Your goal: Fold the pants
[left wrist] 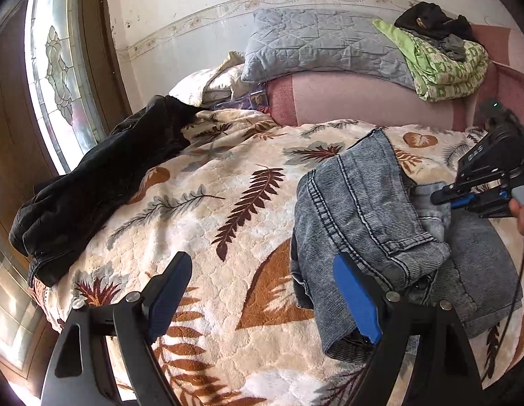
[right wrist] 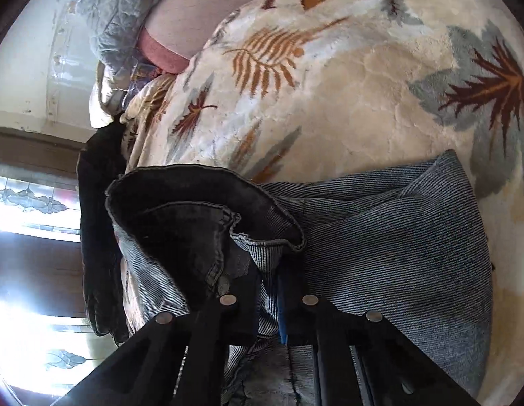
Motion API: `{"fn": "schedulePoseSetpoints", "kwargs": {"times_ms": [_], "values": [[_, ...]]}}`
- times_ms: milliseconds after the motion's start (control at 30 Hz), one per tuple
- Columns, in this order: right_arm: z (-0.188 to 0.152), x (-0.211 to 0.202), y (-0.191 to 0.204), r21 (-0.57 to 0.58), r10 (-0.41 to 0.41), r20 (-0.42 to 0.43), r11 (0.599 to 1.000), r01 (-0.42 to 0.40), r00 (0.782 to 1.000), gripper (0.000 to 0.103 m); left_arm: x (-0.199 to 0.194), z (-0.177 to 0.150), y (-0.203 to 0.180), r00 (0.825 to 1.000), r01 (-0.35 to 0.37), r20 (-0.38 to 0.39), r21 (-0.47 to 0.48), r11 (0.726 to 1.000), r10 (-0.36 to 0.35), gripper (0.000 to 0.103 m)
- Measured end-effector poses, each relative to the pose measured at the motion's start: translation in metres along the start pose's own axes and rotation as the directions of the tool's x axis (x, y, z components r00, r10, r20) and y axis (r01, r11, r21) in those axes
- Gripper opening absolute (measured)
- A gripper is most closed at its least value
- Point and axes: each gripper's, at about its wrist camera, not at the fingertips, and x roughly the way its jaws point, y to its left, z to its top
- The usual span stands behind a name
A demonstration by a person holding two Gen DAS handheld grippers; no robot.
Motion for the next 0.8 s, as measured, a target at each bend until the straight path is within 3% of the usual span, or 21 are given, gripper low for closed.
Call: {"fn": "schedulePoseSetpoints", "kwargs": {"times_ms": [233,400,567,633,733,800], "values": [[-0.002,-0.045,0.048,-0.091,0.093,0.088,0.992,-0.085,0.992,0.007,0.013,-0.002,0.022,0.997,0.054,-0.042,-0.168,0.984,-0.062,0.086],[-0.019,-0.095,0.043,-0.073,0.176,0.193,0.984,-0.164,0.965,0.006,0.005,0.005,0.021,0.995,0.098,-0.014,-0.178,0.979,-0.102,0.086],[-0.040,-0.153,-0.003,-0.030,0.203,0.312,0.979,-0.204,0.928,0.006,-0.010,0.014,0.006,0.991,0.132,0.054,-0.139,0.982,-0.125,0.086],[-0.051,-0.163,-0.033,0.010,0.165,0.343,0.984,-0.180,0.925,0.006,-0.012,0.014,0.004,0.988,0.150,0.052,-0.143,0.978,-0.144,0.086],[-0.067,-0.146,-0.097,0.160,0.103,0.318,0.974,-0.161,0.942,0.007,-0.011,0.011,0.000,0.989,0.145,0.050,-0.133,0.980,-0.139,0.086],[-0.066,-0.111,-0.135,0.226,0.059,0.237,0.967,-0.114,0.970,0.010,-0.006,0.009,-0.002,0.989,0.147,0.031,-0.132,0.980,-0.144,0.086]]}}
